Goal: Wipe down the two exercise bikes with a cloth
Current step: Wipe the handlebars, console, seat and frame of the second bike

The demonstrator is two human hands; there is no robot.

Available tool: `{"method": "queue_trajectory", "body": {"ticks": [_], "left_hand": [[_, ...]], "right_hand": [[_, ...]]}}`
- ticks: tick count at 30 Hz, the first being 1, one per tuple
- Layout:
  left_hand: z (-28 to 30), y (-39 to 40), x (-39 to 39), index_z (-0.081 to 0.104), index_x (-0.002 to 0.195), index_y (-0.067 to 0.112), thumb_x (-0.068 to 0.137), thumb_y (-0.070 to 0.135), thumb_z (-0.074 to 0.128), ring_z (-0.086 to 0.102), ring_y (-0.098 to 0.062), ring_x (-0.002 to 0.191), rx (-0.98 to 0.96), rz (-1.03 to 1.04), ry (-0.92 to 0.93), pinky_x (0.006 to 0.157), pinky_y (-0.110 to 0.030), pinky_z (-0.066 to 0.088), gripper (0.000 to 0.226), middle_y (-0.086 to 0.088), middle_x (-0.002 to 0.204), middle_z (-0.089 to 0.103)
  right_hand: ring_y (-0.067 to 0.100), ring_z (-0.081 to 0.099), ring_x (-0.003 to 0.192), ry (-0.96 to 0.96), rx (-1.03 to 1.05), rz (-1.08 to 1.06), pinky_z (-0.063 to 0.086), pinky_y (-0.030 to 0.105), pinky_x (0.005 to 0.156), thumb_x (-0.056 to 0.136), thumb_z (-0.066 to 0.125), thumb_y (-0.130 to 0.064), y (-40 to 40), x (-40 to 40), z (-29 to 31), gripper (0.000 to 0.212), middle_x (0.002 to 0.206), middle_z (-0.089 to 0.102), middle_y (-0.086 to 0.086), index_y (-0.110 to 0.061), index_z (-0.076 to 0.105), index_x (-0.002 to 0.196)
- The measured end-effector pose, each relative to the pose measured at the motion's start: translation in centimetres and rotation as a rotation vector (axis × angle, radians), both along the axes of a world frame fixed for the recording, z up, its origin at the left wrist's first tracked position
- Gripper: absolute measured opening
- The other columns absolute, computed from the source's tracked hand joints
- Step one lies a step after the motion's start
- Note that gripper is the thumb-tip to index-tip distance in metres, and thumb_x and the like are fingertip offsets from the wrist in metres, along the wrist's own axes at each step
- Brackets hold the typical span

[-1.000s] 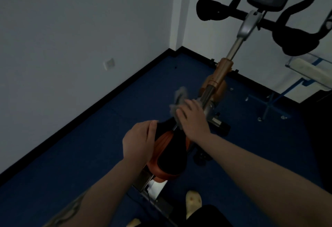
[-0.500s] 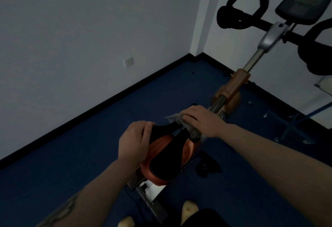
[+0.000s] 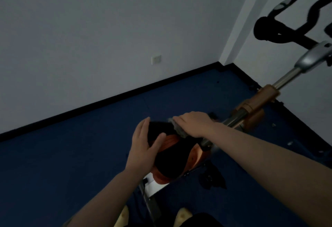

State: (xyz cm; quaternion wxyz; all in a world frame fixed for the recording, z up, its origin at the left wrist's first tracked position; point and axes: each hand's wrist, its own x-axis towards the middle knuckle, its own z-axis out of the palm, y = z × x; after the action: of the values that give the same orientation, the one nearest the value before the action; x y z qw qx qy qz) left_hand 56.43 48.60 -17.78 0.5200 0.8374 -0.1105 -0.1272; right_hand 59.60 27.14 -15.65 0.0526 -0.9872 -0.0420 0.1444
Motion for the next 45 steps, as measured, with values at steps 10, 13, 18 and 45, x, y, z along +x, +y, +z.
{"method": "queue_trajectory", "body": {"ticks": [10, 13, 18, 45], "left_hand": [[0.5, 0.8, -3.3, -0.015, 0.151, 0.041, 0.061, 0.067, 0.073, 0.018, -0.004, 0.145, -0.016, 0.009, 0.066, 0.116, -0.041, 0.033, 0.129, 0.021, 0.160, 0.003], [0.9, 0.6, -3.7, -0.015, 0.152, 0.038, 0.066, 0.061, 0.076, 0.025, -0.006, 0.144, -0.019, 0.030, 0.091, 0.114, -0.040, 0.037, 0.127, 0.014, 0.160, 0.011], [1.0, 0.8, -3.8, -0.010, 0.151, 0.043, 0.067, 0.056, 0.081, 0.040, -0.006, 0.135, -0.036, 0.028, 0.153, 0.106, -0.037, 0.046, 0.125, 0.012, 0.156, 0.025], [0.1, 1.0, -3.3, -0.004, 0.151, 0.043, 0.048, 0.071, 0.082, 0.049, -0.010, 0.127, -0.078, 0.053, 0.298, 0.103, -0.041, 0.048, 0.138, 0.011, 0.145, 0.042]], "right_hand": [[0.013, 0.047, 0.124, 0.160, 0.455, 0.074, 0.038, 0.033, 0.086, 0.098, 0.024, -0.062, 5.1, 2.0, 0.1, 0.049, 0.143, 0.047, -0.010, -0.044, 0.042, 0.140], [0.011, 0.048, 0.119, 0.213, 0.523, 0.078, 0.039, 0.035, 0.093, 0.095, 0.031, -0.067, 5.9, 2.9, 0.6, 0.049, 0.134, 0.053, -0.011, -0.042, 0.052, 0.131], [0.009, 0.060, 0.089, 0.312, 0.465, 0.053, 0.044, 0.032, 0.078, 0.092, 0.029, -0.069, 7.0, 4.1, 1.6, 0.049, 0.094, 0.066, -0.013, -0.036, 0.066, 0.098], [0.022, 0.057, 0.113, 0.199, 0.343, 0.031, 0.042, 0.036, 0.080, 0.100, 0.028, -0.057, 7.9, 3.2, 1.4, 0.055, 0.136, 0.056, -0.001, -0.036, 0.024, 0.151]]}}
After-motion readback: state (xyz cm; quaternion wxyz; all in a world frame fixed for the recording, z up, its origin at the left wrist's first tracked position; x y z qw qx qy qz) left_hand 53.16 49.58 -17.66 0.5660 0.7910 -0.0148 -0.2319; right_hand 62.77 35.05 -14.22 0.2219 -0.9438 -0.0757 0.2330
